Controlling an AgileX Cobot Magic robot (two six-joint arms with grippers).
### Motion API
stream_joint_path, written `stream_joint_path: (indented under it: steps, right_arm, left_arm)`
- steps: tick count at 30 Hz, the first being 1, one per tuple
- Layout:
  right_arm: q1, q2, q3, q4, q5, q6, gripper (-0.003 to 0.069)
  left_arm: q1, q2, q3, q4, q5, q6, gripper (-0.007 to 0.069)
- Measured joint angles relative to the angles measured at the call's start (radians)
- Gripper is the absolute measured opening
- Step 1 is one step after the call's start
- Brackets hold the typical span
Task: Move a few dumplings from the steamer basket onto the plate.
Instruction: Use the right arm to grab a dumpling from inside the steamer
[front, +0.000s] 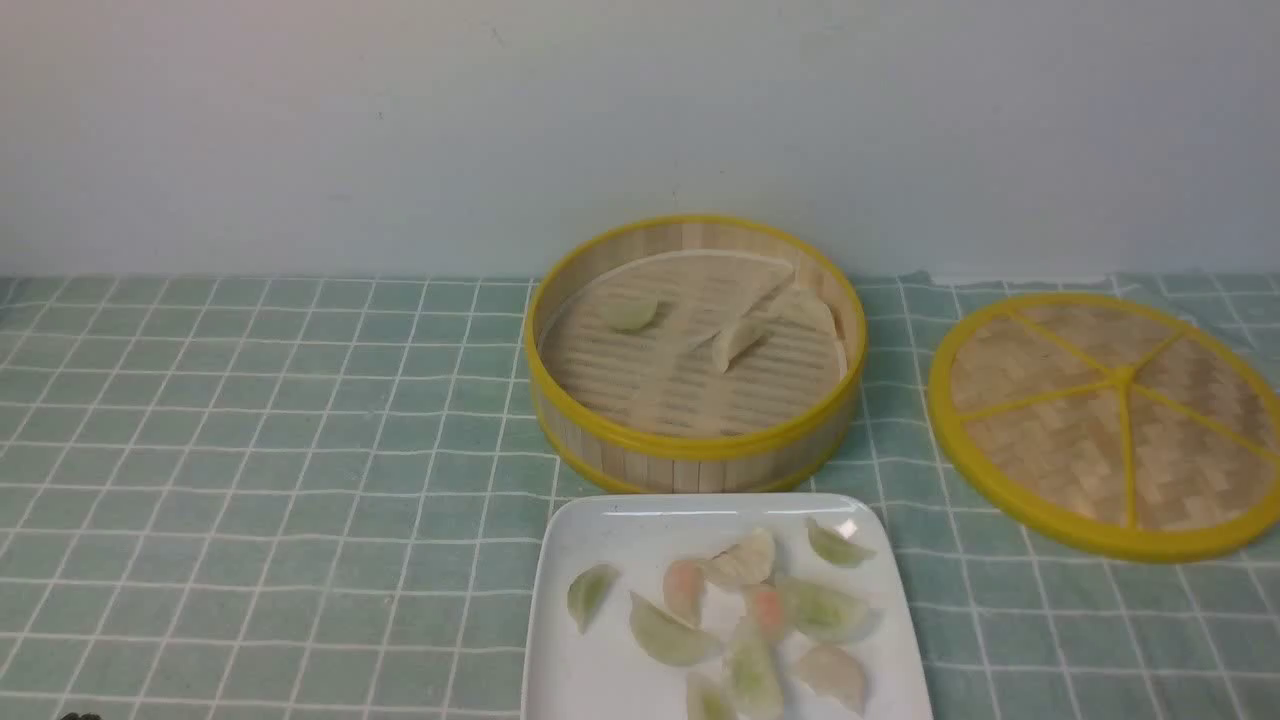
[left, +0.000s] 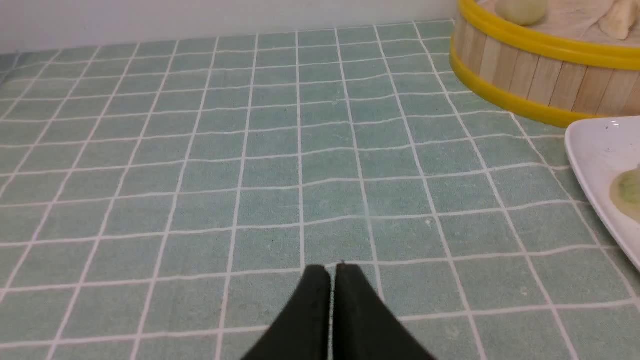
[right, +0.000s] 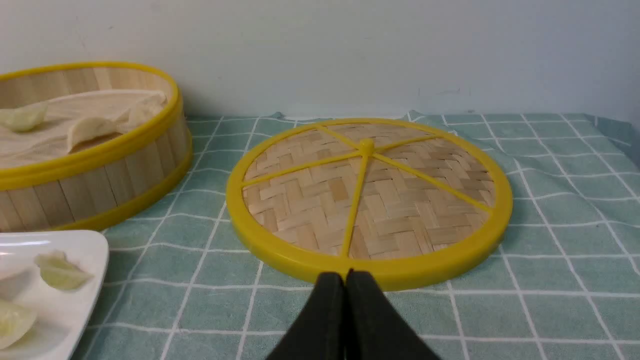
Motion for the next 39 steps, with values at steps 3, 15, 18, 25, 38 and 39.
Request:
stream_joint_path:
  steps: [3, 15, 18, 25, 38, 39]
  right_arm:
    - [0.0, 0.0, 0.0, 0.0, 0.0, 0.0, -0.0015]
    - [0.0, 0.0, 0.0, 0.0, 0.0, 0.0, -0.0015]
    - [0.0, 0.0, 0.0, 0.0, 0.0, 0.0, -0.0015]
    - [0.0, 0.0, 0.002, 0.105, -0.051, 0.035, -0.0015]
    - [0.0, 0.0, 0.002, 0.625, -0.413, 0.207, -0.0015]
    - [0.001, 0.0, -0.004, 0.636, -0.418, 0.212, -0.0015]
  left_arm:
    - [0.0, 0.0, 0.0, 0.0, 0.0, 0.0, -0.0006]
    - [0.0, 0.0, 0.0, 0.0, 0.0, 0.0, -0.0006]
    - [0.0, 0.0, 0.0, 0.0, 0.0, 0.0, -0.0006]
    - [0.0, 0.0, 0.0, 0.0, 0.0, 0.0, -0.0006]
    - [0.0, 0.0, 0.0, 0.0, 0.0, 0.0, -0.0006]
    - [0.0, 0.0, 0.0, 0.0, 0.0, 0.0, -0.0006]
